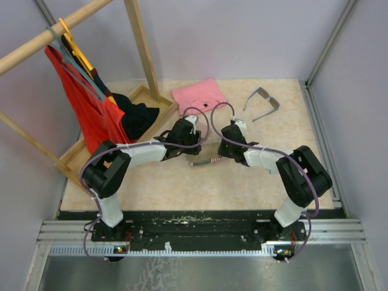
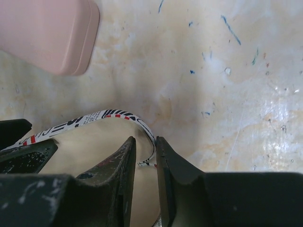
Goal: Organize the sunglasses
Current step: Adjust the sunglasses case at the center of the board.
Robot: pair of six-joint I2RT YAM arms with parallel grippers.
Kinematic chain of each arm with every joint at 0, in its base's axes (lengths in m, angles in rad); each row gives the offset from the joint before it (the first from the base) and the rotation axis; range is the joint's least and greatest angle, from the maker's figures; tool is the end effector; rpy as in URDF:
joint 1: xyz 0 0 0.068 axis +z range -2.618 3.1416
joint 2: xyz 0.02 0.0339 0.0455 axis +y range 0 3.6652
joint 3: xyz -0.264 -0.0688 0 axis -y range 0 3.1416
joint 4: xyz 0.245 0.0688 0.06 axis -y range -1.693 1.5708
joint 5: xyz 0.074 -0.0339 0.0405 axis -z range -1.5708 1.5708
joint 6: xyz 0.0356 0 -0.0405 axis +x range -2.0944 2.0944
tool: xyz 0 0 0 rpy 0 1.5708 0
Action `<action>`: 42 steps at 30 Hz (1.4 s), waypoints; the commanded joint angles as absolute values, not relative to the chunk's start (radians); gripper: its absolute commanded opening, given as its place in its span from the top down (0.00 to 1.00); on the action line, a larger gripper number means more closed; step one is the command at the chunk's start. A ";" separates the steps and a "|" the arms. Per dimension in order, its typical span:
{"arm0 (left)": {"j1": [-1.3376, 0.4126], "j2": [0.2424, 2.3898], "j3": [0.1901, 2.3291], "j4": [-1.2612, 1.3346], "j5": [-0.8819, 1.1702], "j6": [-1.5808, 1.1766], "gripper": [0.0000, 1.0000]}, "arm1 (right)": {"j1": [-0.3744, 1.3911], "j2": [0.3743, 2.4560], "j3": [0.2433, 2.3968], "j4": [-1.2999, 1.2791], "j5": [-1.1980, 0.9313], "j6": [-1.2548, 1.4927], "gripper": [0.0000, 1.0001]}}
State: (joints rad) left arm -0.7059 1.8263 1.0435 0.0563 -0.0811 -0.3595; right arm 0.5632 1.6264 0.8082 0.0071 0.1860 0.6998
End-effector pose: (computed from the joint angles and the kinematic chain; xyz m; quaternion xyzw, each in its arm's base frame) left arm 0.2945 -0.2473 0.1660 0.1407 0.9007 -0.1761 0.3714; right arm 0.2749 0.1658 0.1603 0.0975 0.9202 0.1483 0.3489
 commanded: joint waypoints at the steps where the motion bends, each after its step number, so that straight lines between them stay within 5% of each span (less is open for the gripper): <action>1: -0.692 1.840 1.131 0.093 -0.085 -0.326 0.45 | 0.569 1.632 0.860 0.112 0.198 0.729 0.76; 12: -0.664 1.892 1.190 0.101 -0.099 -0.261 0.43 | 0.560 1.685 0.871 0.165 0.223 0.758 0.76; 23: -0.657 1.851 1.151 0.112 -0.085 -0.212 0.21 | 0.561 1.599 0.815 0.146 0.198 0.743 0.75; 33: -0.656 1.658 1.113 0.004 -0.217 -0.260 0.08 | 0.560 1.477 0.841 -0.001 0.298 0.638 0.51; 42: -0.655 1.288 0.939 -0.151 -0.246 -0.405 0.07 | 0.480 1.207 0.824 -0.300 0.473 0.623 0.46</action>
State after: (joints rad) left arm -0.6621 1.4178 1.0206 -0.0505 -0.2295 -0.3237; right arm 0.5365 1.3205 0.8169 -0.1314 0.3527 0.6212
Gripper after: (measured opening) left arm 0.931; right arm 0.520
